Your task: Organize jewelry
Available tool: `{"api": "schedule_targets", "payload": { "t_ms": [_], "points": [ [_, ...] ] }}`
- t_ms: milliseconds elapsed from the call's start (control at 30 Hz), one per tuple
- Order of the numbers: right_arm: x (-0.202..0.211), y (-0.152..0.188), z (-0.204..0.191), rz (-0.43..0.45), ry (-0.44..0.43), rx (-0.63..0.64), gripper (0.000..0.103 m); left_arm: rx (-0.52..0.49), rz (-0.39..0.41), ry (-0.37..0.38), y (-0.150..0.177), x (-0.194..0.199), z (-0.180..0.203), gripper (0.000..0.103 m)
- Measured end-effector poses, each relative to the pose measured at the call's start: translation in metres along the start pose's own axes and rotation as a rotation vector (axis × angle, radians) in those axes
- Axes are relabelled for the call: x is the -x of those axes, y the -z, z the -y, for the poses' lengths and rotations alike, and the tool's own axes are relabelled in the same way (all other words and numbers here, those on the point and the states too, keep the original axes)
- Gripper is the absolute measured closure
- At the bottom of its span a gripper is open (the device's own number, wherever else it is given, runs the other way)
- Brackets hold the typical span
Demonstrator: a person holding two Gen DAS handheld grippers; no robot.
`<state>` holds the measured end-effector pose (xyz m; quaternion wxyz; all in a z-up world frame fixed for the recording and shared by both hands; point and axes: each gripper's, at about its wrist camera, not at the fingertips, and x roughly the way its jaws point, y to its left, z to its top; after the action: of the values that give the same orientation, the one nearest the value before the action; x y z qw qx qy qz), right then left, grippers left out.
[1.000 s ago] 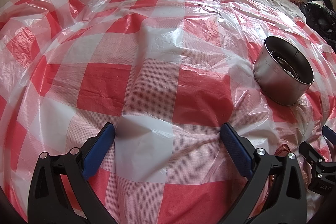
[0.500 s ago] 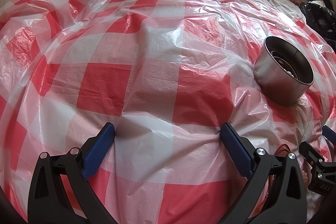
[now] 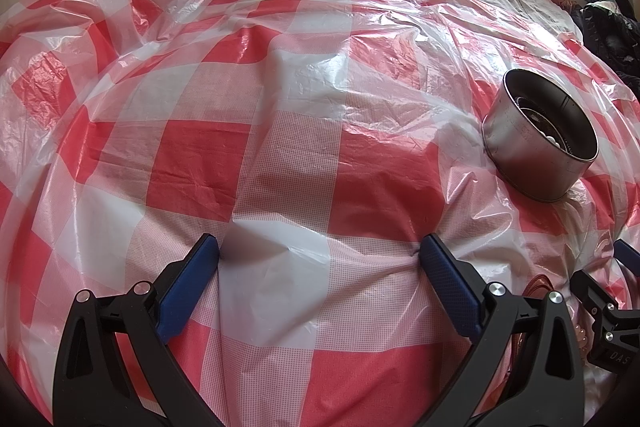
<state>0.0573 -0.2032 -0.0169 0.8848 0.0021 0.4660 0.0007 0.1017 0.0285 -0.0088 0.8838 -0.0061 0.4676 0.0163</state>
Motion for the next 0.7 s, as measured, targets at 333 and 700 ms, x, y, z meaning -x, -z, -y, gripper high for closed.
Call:
{"api": "schedule_targets", "payload": {
  "t_ms": [333,700],
  "points": [
    [-0.0004,-0.0008,0.0007,0.007,-0.002,-0.005,0.006,0.001,0.001,0.001,0.0008,0.0002,0.0000,0.007],
    [-0.0031,-0.0044,0.0073,0.014,-0.015,-0.066,0.005,-0.027,-0.009,-0.039,0.0006,-0.0029,0.0075,0.007]
  ]
}}
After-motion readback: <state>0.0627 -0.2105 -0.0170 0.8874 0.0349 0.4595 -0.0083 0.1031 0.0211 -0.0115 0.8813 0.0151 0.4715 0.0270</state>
